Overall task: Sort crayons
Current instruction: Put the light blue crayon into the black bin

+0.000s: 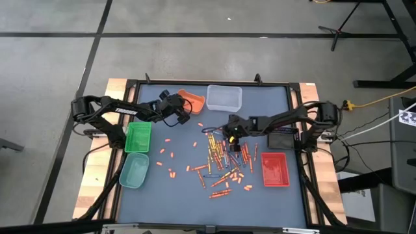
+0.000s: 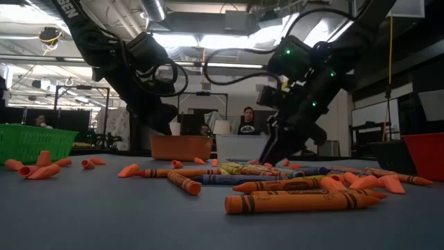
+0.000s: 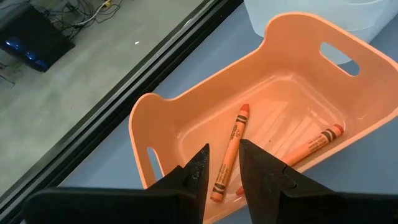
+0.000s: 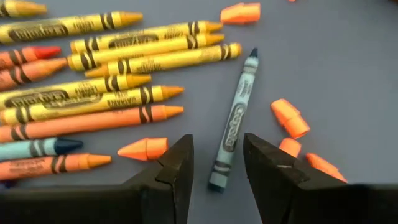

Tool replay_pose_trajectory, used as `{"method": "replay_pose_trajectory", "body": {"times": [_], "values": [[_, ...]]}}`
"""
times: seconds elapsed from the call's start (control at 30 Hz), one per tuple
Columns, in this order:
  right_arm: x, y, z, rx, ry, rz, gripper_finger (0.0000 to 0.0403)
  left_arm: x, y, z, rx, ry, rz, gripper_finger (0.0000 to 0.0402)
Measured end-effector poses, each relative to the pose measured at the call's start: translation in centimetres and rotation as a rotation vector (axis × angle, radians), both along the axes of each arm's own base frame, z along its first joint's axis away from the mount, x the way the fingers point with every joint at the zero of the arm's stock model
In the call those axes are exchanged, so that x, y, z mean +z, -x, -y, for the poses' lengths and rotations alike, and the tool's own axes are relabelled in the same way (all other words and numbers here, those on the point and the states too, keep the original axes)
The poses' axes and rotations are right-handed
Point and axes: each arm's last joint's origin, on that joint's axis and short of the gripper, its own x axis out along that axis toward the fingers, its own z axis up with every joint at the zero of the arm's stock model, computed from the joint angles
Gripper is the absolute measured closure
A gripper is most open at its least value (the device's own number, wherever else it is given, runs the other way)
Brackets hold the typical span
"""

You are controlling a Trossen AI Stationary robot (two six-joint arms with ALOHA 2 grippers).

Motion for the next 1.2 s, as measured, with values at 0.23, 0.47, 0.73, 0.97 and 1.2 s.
{"method": "replay_pose_trajectory", "body": {"times": [0.23,0.47,0.73,0.97,1.2], "values": [[-0.37,-0.13,0.03,-0.004,0.003,-0.006,0.0265,-0.01,0.0,0.0,0.0,0.0,-0.001,0.0329],[-0.41,-0.11,0.03,-0.004,0.004,-0.009,0.0268,-0.01,0.0,0.0,0.0,0.0,-0.001,0.0329],[-0.47,-0.1,-0.03,0.01,0.003,-0.014,0.0341,-0.01,0.0,0.0,0.0,0.0,-0.001,0.0329],[-0.45,-0.09,-0.02,0.008,0.008,-0.014,0.0395,-0.01,0.0,0.0,0.0,0.0,-0.001,0.0329],[-0.29,-0.03,-0.01,0.003,0.006,-0.012,0.0376,-0.01,0.0,0.0,0.0,0.0,-0.001,0.0329]]}}
